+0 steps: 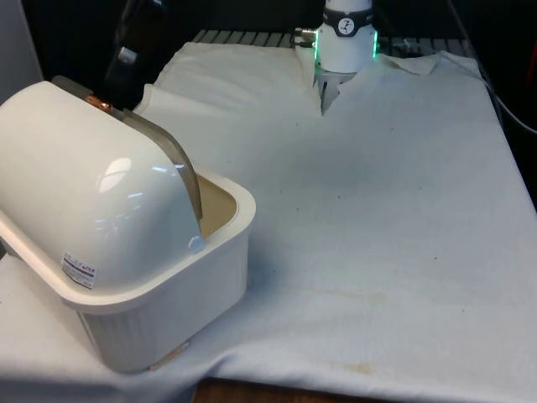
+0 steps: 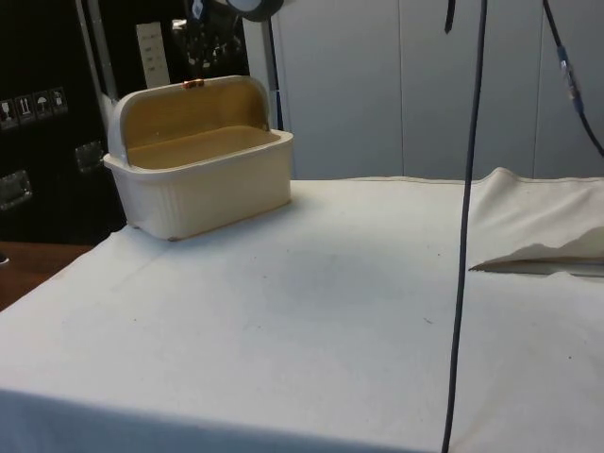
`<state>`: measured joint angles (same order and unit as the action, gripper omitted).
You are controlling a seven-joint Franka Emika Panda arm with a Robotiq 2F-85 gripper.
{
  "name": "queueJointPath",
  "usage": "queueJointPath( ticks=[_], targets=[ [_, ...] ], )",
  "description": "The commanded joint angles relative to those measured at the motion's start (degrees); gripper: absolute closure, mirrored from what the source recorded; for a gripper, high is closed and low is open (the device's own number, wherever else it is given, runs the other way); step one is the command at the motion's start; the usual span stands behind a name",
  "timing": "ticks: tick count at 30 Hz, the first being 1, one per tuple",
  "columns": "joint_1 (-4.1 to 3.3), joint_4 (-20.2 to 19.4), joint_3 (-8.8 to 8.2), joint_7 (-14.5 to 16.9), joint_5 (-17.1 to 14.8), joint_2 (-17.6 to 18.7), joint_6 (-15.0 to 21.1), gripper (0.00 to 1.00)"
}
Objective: Open the lid, then close it.
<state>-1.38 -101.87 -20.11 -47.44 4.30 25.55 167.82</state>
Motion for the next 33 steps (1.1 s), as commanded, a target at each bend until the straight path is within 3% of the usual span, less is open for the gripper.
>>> queueJointPath(
  ticks=[1, 3, 4, 11, 20, 28, 29, 30, 33],
  targets=[
    [-0.46, 0.1, -0.92, -0.7, 0.5, 0.2, 0.7, 1.00],
    [0.06, 0.0, -0.06, 0.0, 0.0, -0.1, 0.3, 1.00],
    [-0.17, 0.5, -0.63, -0.6, 0.2, 0.7, 1.8, 1.00],
    [0.52, 2.9, -0.74, -0.2, -0.2, 3.0, 4.4, 1.00],
    [0.57, 5.1, -0.97, 0.0, -0.1, 5.4, 4.8, 1.00],
    [-0.46, 5.2, -1.72, -1.0, 0.1, 6.9, 4.4, 1.00],
    [0.29, 5.3, -0.86, -0.1, -0.1, 6.5, 4.4, 1.00],
    [-0.52, 5.2, -1.72, -1.0, 0.1, 6.9, 4.3, 1.00],
    [-0.92, 5.0, -1.89, -1.1, 0.2, 6.9, 4.0, 1.00]
  ],
)
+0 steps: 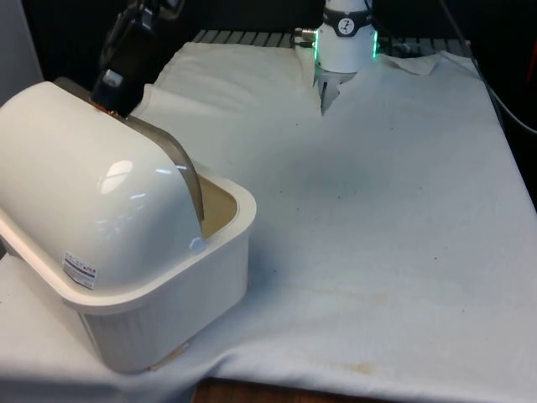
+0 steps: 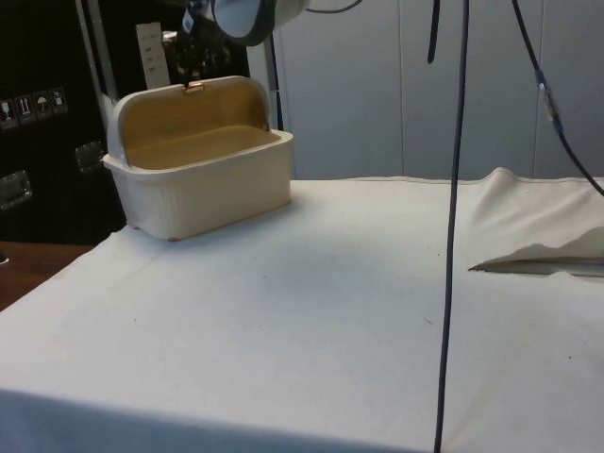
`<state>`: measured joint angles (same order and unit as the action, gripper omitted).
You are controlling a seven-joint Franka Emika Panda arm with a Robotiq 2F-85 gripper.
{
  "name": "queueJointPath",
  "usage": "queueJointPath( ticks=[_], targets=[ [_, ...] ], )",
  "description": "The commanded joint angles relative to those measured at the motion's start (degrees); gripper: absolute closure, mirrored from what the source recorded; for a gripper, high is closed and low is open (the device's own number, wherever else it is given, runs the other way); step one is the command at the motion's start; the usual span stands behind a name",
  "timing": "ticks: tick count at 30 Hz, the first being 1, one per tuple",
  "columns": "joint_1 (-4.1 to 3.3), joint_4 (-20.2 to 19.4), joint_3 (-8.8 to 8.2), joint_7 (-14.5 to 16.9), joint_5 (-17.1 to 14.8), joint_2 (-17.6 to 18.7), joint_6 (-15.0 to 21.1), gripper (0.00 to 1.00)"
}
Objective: Open the lid, then close it.
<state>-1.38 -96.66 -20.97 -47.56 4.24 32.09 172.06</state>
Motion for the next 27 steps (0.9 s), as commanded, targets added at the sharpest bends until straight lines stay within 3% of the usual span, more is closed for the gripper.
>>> queueJointPath(
  ticks=[1, 4, 5, 6, 8, 12, 13, 14, 20, 21, 22, 27],
  targets=[
    [-1.03, -0.3, -1.03, -1.0, 0.2, 0.3, -0.3, 1.00],
    [-1.26, -0.3, -1.09, -1.0, 0.3, 0.3, -0.5, 1.00],
    [-0.29, -0.1, 0.00, 0.0, 0.0, 0.0, -0.2, 1.00],
    [-1.32, -0.4, -1.09, -1.1, 0.2, 0.3, -0.5, 1.00],
    [-1.49, -0.6, -1.09, -1.2, 0.2, 0.4, -0.3, 1.00],
    [-1.60, -1.1, -1.03, -1.7, 0.1, 0.5, -0.1, 1.00],
    [-0.74, -0.8, 0.11, -0.6, 0.0, 0.0, -0.5, 1.00],
    [-1.49, -1.5, -0.74, -1.9, 0.1, 0.3, -0.5, 1.00],
    [-1.43, -2.2, -0.40, -2.7, -0.1, -0.2, -1.2, 1.00],
    [-0.97, -1.5, 0.06, -1.9, 0.0, -0.3, -1.0, 1.00],
    [-1.43, -2.5, -0.34, -2.8, -0.1, -0.4, -1.3, 1.00],
    [-1.49, -4.0, -0.11, -3.4, -0.1, -1.9, -1.9, 1.00]
  ],
)
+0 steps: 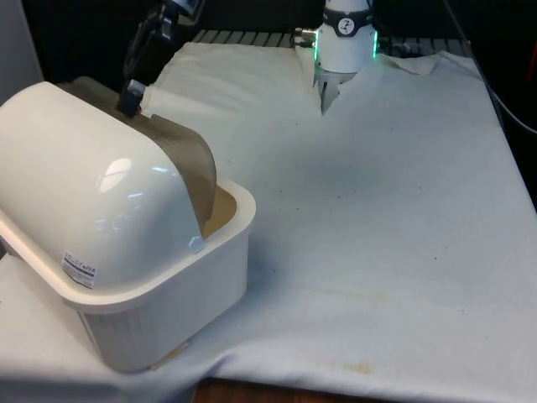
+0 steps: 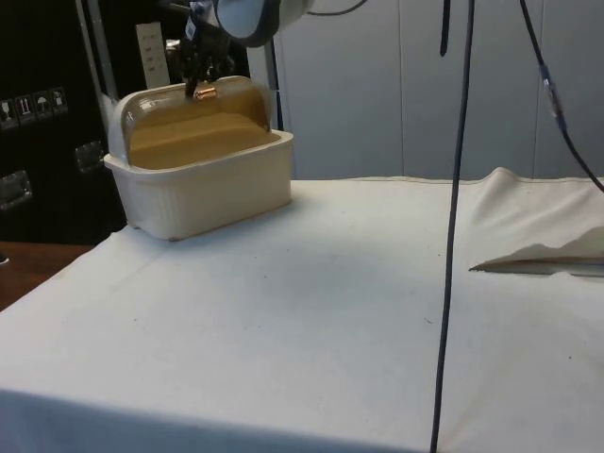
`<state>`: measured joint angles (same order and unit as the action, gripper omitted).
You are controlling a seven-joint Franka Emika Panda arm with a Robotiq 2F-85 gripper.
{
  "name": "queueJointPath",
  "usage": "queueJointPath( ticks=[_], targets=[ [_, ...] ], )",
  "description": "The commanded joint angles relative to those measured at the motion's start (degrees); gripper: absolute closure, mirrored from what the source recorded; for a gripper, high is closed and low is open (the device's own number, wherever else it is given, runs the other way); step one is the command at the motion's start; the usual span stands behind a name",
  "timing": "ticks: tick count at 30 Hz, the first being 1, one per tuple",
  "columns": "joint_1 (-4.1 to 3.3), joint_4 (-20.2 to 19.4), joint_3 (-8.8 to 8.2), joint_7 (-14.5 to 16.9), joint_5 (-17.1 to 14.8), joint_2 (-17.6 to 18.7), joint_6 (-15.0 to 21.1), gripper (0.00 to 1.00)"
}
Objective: Open the lid, then close it.
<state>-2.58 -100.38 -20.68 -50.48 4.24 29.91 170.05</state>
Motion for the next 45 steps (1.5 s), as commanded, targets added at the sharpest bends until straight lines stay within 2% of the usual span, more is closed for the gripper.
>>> queueJointPath(
  ticks=[1, 3, 8, 20, 22, 23, 29, 30, 31, 32, 37, 39, 40, 41, 45],
  targets=[
    [-0.29, -0.9, -0.23, -0.6, -0.1, -0.3, -0.2, 1.00],
    [-0.06, -0.7, 0.11, -0.2, 0.0, -0.6, -0.3, 1.00],
    [-0.23, -2.8, 0.29, -1.1, -0.2, -2.0, -0.9, 1.00],
    [0.23, -6.1, 1.78, -2.8, -1.1, -4.0, -2.5, 1.00],
    [-0.06, -5.7, 1.43, -2.8, -0.6, -4.0, -2.5, 1.00],
    [0.29, -6.6, 1.89, -3.1, -1.3, -4.3, -2.6, 1.00],
    [0.40, -8.4, 2.46, -4.6, -1.4, -5.3, -3.3, 1.00],
    [0.40, -8.6, 2.52, -4.8, -1.5, -5.4, -3.4, 1.00],
    [-0.06, -8.1, 1.89, -5.0, -0.7, -5.2, -3.4, 1.00],
    [0.40, -8.8, 2.58, -5.0, -1.5, -5.6, -3.6, 1.00],
    [0.52, -10.0, 2.92, -6.4, -1.7, -6.2, -4.3, 1.00],
    [0.52, -10.3, 3.04, -6.9, -1.9, -6.4, -4.7, 1.00],
    [0.00, -9.7, 2.12, -7.3, -0.9, -5.9, -4.8, 1.00],
    [0.52, -10.4, 3.04, -7.1, -1.9, -6.5, -4.9, 1.00],
    [0.52, -11.1, 3.21, -7.7, -3.0, -6.8, -5.7, 1.00]
  ],
)
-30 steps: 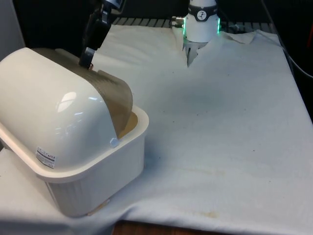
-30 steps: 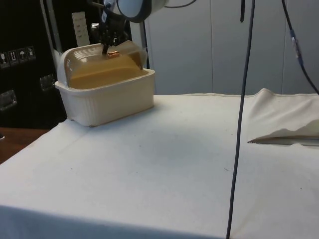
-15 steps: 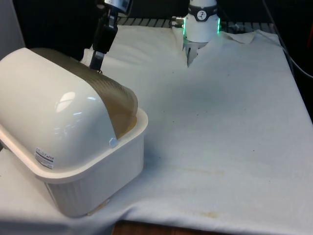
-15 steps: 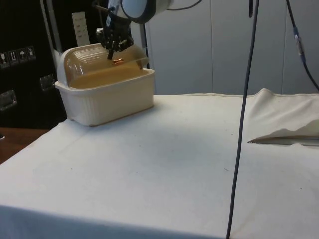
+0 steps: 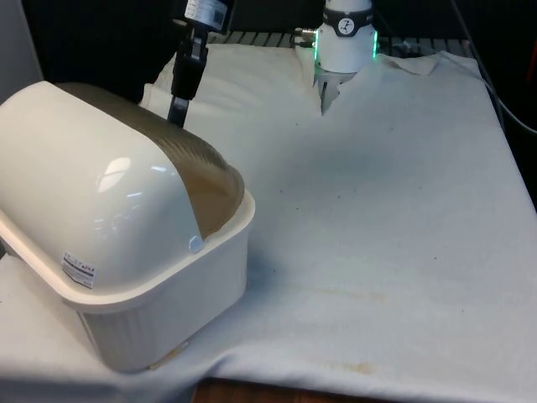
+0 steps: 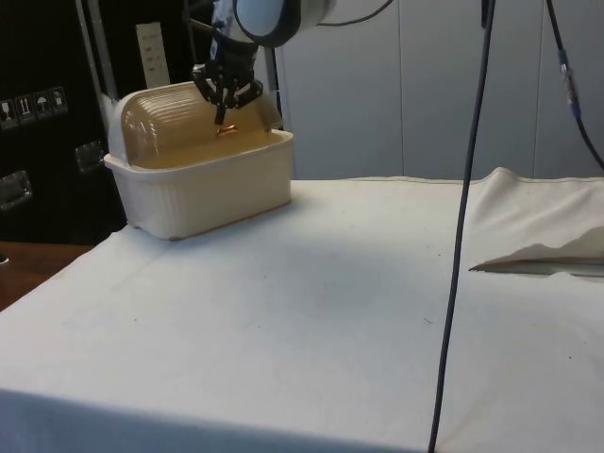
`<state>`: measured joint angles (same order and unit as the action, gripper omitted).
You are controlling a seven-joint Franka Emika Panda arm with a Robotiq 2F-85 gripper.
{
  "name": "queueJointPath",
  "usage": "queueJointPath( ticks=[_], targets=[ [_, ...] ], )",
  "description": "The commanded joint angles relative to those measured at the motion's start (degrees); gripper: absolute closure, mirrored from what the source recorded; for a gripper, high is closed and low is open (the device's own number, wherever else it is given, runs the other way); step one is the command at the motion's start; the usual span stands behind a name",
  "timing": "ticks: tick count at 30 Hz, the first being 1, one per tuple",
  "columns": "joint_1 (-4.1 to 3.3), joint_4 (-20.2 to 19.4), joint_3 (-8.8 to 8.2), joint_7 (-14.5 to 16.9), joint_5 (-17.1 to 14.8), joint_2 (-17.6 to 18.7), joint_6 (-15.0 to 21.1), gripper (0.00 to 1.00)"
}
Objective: Open the lid, then close it.
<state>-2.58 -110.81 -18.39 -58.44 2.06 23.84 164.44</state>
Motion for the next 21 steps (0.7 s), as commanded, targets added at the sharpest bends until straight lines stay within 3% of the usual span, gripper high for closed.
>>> queueJointPath(
  ticks=[1, 4, 5, 6, 8, 15, 21],
  targets=[
    [0.52, -0.9, 0.92, 0.3, -1.1, -0.8, -0.2, 1.00],
    [0.34, -1.8, 1.09, 0.2, -2.2, -1.4, -0.7, 1.00],
    [0.00, -0.9, 0.11, -0.1, -1.1, -0.5, -0.6, 1.00],
    [0.34, -2.1, 1.15, 0.2, -2.5, -1.5, -0.9, 1.00],
    [0.34, -2.3, 1.26, 0.2, -2.8, -1.7, -1.0, 1.00],
    [0.00, -4.3, 1.55, -0.1, -2.4, -2.9, -1.4, 1.00],
    [-0.57, -6.8, 2.29, -0.9, -1.9, -6.6, -4.1, 1.00]
  ],
)
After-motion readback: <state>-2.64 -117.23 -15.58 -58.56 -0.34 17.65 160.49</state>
